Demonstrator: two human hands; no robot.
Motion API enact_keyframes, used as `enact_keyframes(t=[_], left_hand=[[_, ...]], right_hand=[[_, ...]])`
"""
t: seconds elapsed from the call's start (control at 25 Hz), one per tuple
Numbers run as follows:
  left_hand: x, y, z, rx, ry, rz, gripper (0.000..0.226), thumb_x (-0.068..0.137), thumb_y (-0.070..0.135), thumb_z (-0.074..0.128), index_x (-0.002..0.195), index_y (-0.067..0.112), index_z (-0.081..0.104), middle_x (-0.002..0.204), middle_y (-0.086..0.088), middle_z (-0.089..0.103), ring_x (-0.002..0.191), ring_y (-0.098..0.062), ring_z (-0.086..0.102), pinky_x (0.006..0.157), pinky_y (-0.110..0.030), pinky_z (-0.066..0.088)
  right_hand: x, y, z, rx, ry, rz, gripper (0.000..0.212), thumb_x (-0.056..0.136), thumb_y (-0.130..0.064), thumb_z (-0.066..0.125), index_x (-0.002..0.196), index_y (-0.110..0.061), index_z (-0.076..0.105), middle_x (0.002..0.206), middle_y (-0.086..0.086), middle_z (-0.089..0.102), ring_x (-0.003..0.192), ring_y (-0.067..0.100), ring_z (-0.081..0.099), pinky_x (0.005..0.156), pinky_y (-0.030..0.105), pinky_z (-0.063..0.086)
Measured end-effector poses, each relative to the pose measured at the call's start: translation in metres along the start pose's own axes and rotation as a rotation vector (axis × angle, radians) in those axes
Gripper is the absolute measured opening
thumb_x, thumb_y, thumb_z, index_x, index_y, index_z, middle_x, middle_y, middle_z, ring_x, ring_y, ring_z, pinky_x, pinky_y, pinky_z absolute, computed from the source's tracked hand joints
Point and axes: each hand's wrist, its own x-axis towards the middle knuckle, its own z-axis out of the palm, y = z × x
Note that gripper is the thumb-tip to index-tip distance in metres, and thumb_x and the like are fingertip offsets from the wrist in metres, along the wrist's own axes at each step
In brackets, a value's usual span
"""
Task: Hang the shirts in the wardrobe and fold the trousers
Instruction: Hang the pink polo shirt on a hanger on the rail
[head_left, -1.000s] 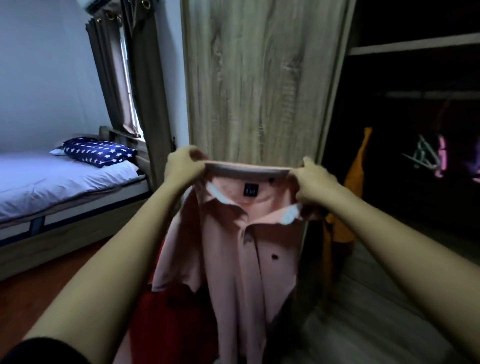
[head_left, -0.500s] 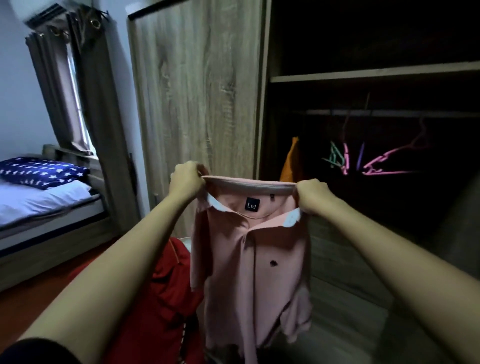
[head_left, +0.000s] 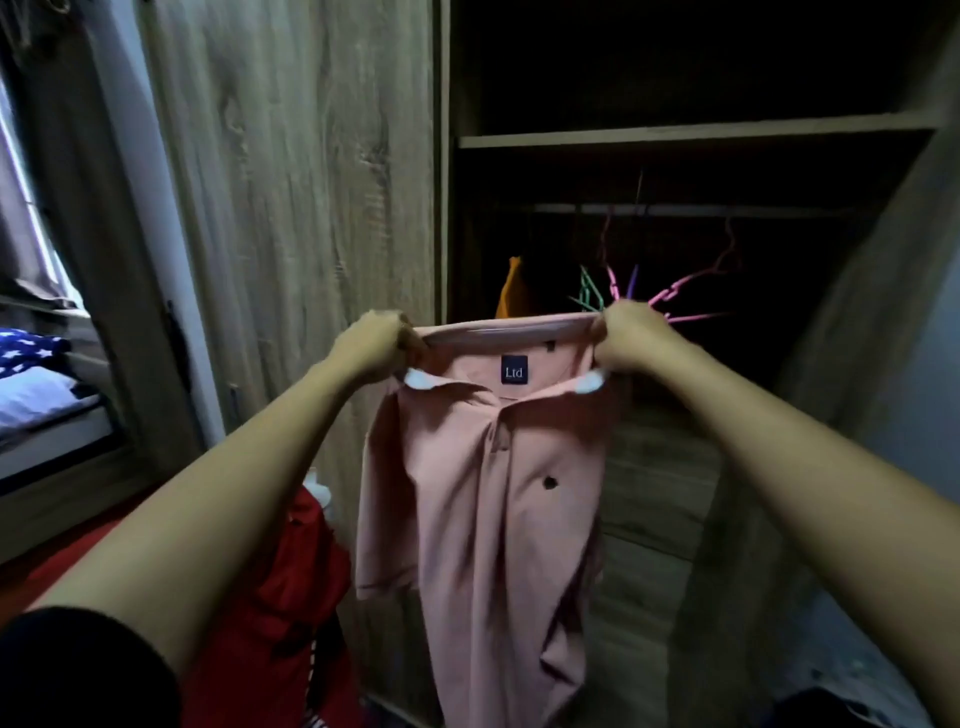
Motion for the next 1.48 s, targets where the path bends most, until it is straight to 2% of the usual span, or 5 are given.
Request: enact_keyframes(t=[0.16,0.72,1.0,1.24,1.48], left_hand=[[0.011,0.002,-0.018,0.080,0.288,-0.212,0.030,0.071,0.010,0.060,0.098,0.013,0.071,0.102,-0.021,0.062,0.097,-0.042,0.059,0.076,-0.043,0.049],[0.095,0.008,-0.004,-0.357,-0.030,-0.132,0.028,0.053,0.024,0.046,0.062,0.019,0.072,0.073,-0.011,0.070,0.081,-0.028,0.066,0.068,-0.029,0.051],[0.191,0.042,0.063,-0.724,0.119,-0.068,0.025,0.083,0.022,0.055,0.100,0.017,0.073,0.089,-0.009,0.073,0.081,-0.026,0.068,0.082,-0.035,0.055],[0.287,0.084,0.121,-0.780,-0.073,-0.212,0.051,0.095,0.039,0.043,0.121,-0.003,0.058,0.123,-0.022,0.060,0.117,-0.036,0.054,0.098,-0.035,0.042],[0.348,0.095,0.161,-1.240,-0.181,-0.370,0.048,0.089,0.035,0.053,0.121,-0.001,0.054,0.114,-0.018,0.063,0.103,-0.033,0.062,0.093,-0.041,0.050]], right_hand=[[0.005,-0.022,-0.009,0.017,0.143,-0.014,0.035,0.081,-0.007,0.061,0.113,0.007,0.059,0.122,0.021,0.053,0.112,0.039,0.055,0.092,0.041,0.045],[0.060,0.007,-0.022,0.110,-0.035,0.164,0.029,0.081,-0.014,0.059,0.107,-0.005,0.068,0.111,0.016,0.067,0.101,0.029,0.064,0.077,0.028,0.050],[0.078,-0.019,-0.013,0.016,-0.048,0.159,0.023,0.078,-0.013,0.056,0.094,-0.001,0.066,0.105,0.021,0.065,0.099,0.033,0.062,0.067,0.025,0.040],[0.099,0.000,0.007,-0.079,-0.037,0.197,0.006,0.073,-0.016,0.056,0.073,-0.010,0.058,0.082,0.007,0.056,0.086,0.029,0.063,0.062,0.027,0.045],[0.113,0.035,0.020,-0.094,-0.035,0.193,0.014,0.072,-0.017,0.055,0.084,-0.012,0.060,0.097,0.001,0.050,0.087,0.021,0.054,0.067,0.030,0.042]])
